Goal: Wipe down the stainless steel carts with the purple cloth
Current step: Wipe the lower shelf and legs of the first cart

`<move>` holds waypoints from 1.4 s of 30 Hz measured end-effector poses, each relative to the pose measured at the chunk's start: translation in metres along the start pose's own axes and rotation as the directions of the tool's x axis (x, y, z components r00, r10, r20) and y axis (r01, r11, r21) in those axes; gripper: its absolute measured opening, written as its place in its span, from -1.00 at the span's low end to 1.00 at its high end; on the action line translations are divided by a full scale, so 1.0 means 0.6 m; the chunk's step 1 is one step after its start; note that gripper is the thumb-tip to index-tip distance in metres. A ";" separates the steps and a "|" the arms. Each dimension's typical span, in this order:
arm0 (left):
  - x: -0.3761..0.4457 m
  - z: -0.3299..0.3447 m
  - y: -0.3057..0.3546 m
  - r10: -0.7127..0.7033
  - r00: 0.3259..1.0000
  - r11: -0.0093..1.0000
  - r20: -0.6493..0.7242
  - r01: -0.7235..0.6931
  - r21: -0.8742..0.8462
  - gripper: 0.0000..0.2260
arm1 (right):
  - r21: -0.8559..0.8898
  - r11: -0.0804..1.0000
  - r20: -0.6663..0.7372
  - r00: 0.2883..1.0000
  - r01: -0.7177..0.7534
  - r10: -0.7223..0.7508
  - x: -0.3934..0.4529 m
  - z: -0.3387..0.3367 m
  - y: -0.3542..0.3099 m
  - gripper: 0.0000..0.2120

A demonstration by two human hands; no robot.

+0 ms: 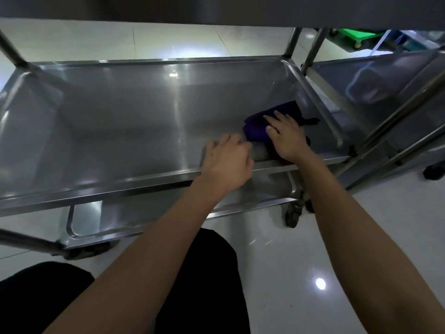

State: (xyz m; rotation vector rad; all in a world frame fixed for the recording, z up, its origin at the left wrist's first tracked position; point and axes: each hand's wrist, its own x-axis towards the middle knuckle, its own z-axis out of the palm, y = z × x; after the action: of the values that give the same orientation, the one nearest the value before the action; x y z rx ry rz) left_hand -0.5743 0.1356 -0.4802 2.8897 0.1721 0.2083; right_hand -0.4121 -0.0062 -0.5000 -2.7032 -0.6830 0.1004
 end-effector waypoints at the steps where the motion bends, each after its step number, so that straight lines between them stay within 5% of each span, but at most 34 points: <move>1: 0.009 0.008 0.010 -0.012 1.000 1.000 0.022 0.012 0.019 -0.74 | 0.005 1.000 -0.002 1.000 -0.026 0.026 -0.001 -0.007 0.017 -0.56; 16: 0.035 0.034 0.006 -0.025 0.999 0.998 -0.041 0.027 0.051 -0.68 | -0.024 0.962 -0.017 0.962 -0.272 0.271 0.036 -0.063 0.129 -0.53; 26: 0.023 0.000 -0.039 0.067 0.998 0.995 0.011 -0.066 -0.074 -0.69 | -0.011 0.994 0.112 0.987 -0.111 0.112 0.068 -0.018 -0.011 -0.54; 35: -0.044 -0.066 -0.190 -0.242 0.963 0.966 -0.117 0.250 0.061 -0.74 | -0.053 0.996 0.195 0.979 0.070 -0.059 0.110 0.055 -0.171 -0.55; 42: -0.080 -0.042 -0.221 -0.201 0.974 0.973 -0.100 0.211 0.096 -0.71 | -0.013 0.969 0.306 0.923 0.248 -0.232 0.111 0.112 -0.319 -0.54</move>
State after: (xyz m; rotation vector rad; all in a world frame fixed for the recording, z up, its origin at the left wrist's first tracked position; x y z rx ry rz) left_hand -0.6387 0.2630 -0.4948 2.9404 0.5121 0.2998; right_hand -0.4490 0.2041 -0.4945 -2.6526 -1.1161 0.4484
